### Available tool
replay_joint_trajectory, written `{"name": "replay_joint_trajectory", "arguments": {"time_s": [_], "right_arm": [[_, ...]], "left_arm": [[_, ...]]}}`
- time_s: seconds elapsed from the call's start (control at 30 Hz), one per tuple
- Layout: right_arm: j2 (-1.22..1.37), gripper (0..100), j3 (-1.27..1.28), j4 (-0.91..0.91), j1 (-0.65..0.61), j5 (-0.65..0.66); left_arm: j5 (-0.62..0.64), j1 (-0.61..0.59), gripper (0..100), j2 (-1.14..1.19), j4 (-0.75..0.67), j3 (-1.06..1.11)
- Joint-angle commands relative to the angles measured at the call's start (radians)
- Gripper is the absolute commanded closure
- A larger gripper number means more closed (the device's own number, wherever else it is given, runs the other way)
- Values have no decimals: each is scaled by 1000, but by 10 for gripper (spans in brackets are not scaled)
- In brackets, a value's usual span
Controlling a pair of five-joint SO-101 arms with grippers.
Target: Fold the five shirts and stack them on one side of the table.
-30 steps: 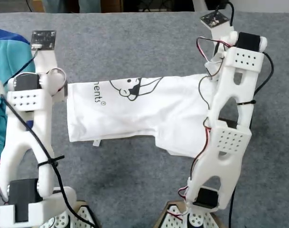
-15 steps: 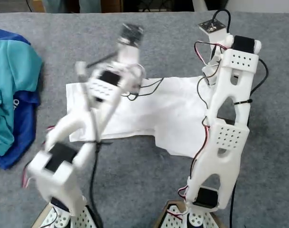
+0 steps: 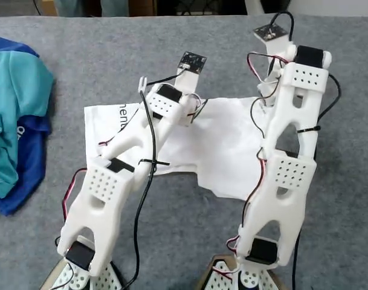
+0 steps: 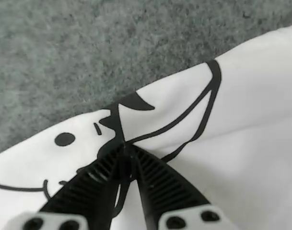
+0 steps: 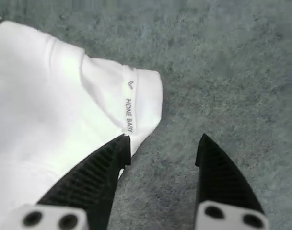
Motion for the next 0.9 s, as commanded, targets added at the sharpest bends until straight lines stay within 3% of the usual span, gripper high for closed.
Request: {"name": "replay_joint_trajectory", "arguments": {"time_s": [0.0, 0.23, 0.43, 0.7, 0.87], "right_arm": [[-15, 765, -173, 15, -6, -41], [-15, 765, -360, 18, 87, -135], [-16, 765, -392, 20, 137, -127], [-16, 766, -389, 21, 143, -117], [-137, 766, -151, 26, 89, 83]], "left_arm": [[5, 28, 972, 15, 28, -76], [6, 19, 972, -3, -6, -111], [3, 16, 968, -101, 83, -269], [2, -85, 942, -198, 359, -533], [-78, -211, 976, -204, 631, -687]]}}
